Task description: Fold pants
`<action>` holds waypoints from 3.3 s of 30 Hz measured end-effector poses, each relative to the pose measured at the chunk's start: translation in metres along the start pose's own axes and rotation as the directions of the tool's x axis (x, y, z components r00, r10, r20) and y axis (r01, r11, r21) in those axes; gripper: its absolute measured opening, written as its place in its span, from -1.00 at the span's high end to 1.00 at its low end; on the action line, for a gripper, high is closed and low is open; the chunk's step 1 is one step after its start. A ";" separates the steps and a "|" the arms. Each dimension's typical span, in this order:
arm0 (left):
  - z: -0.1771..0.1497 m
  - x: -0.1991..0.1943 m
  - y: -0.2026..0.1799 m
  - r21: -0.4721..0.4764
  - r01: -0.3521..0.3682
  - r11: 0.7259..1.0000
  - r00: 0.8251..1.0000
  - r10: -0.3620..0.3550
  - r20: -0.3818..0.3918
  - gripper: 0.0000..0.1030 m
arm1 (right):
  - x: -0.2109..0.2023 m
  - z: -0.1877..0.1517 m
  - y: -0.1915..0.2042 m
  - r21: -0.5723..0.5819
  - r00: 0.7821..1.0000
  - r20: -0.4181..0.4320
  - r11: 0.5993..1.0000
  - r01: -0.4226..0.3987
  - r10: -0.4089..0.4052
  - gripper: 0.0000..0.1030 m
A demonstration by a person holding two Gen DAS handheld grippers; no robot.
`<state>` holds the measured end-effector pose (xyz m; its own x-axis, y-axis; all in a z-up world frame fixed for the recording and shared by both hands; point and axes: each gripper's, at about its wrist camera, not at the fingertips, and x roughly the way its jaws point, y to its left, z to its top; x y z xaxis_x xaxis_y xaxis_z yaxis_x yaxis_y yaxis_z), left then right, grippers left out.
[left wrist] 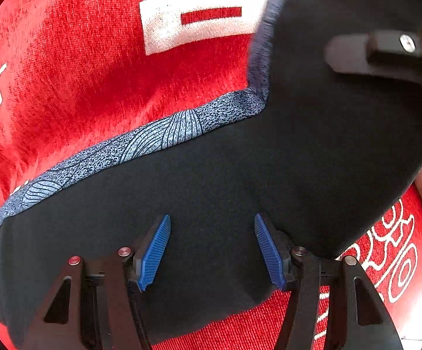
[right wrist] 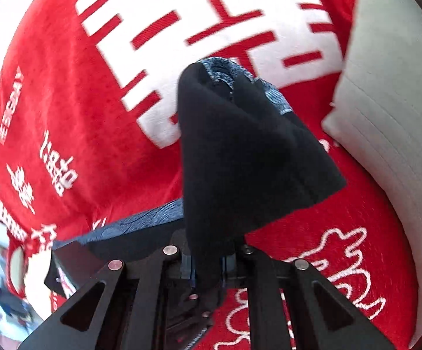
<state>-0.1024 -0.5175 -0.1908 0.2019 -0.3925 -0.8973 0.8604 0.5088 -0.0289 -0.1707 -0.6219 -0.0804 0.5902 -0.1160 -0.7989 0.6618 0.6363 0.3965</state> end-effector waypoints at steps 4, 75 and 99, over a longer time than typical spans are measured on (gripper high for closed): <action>0.002 -0.005 0.017 -0.054 0.086 0.995 0.996 -0.087 -0.022 -0.19 | 0.000 -0.002 0.027 -0.066 1.000 -0.008 0.998 0.024 -0.024 0.77; -0.029 -0.079 0.217 -0.313 0.358 0.880 0.888 -0.425 -0.177 0.90 | 0.009 -0.096 0.082 -0.138 0.915 -0.195 0.934 0.331 -0.353 -0.24; -0.044 -0.086 0.248 -0.306 0.167 0.937 0.951 -0.235 -0.202 0.89 | 0.088 -0.078 0.124 -0.239 0.944 -0.245 0.958 0.160 -0.219 -0.14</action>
<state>0.0730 -0.3238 -0.1403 -0.1050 -0.3378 -0.9353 0.6972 0.6457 -0.3114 -0.0727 -0.4939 -0.1374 0.2993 -0.0617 -0.9522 0.6179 0.7730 0.1441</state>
